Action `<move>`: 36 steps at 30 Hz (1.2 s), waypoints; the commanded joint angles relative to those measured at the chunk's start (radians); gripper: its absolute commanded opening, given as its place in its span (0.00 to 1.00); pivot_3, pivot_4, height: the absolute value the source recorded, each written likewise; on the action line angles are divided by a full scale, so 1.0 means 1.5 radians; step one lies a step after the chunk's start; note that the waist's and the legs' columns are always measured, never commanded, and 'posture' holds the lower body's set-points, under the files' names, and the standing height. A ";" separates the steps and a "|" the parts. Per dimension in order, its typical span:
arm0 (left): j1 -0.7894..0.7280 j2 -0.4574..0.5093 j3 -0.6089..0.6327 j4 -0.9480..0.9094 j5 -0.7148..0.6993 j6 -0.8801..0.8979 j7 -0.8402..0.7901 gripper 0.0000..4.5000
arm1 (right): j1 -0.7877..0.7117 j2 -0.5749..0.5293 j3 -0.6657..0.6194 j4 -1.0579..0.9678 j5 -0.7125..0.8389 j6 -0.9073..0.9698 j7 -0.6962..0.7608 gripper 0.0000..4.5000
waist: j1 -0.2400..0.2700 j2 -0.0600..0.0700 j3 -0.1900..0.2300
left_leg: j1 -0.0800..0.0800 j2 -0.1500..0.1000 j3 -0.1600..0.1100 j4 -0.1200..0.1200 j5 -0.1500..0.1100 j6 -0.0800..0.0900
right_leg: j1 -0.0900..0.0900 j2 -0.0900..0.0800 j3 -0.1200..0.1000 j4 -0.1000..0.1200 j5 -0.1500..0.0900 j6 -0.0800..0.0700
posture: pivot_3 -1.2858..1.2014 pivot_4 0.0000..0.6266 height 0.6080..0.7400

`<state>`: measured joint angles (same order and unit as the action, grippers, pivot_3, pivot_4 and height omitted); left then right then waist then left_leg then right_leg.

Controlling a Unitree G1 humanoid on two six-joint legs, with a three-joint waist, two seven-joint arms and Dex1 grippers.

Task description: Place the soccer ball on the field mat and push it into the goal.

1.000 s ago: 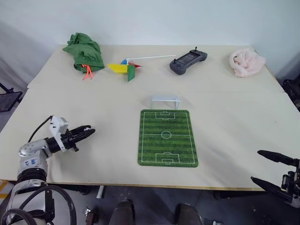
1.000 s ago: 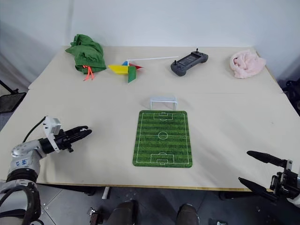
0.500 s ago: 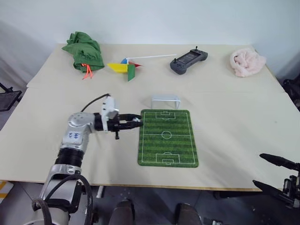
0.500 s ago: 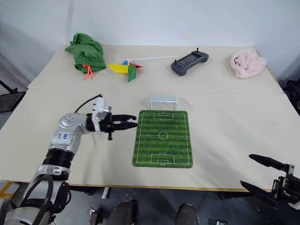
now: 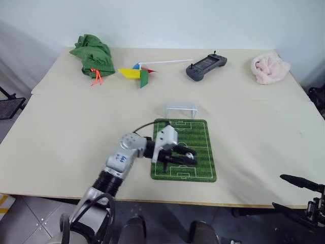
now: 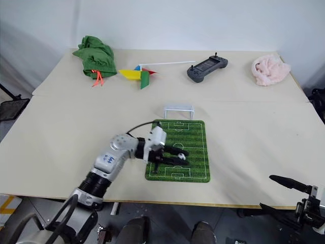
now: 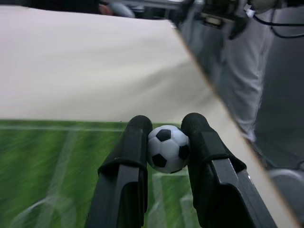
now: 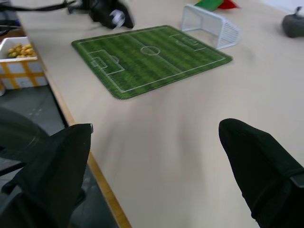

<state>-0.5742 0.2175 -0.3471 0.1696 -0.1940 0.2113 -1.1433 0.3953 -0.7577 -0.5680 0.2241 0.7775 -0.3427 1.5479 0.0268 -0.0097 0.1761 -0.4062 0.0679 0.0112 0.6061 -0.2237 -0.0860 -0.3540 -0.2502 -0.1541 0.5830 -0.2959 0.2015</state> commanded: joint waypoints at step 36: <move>0.066 0.037 -0.030 0.004 0.061 -0.057 0.071 0.19 | 0.130 0.124 -0.102 -0.135 0.014 0.060 -0.070 1.00 | 0.000 0.003 -0.001 | 0.000 0.000 0.000 0.002 -0.001 0.000 | 0.000 0.000 0.000 0.000 0.000 0.000 | 0.52 0.24 1.00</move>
<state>-0.4718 0.2702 -0.3919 0.1657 -0.1114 0.1279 -1.0393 0.5742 -0.5791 -0.6876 0.0434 0.7760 -0.2576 1.4488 0.0264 -0.0059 0.1738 -0.4061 0.0679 0.0112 0.6088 -0.2252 -0.0855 -0.3534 -0.2504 -0.1536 0.5830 -0.2956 0.2014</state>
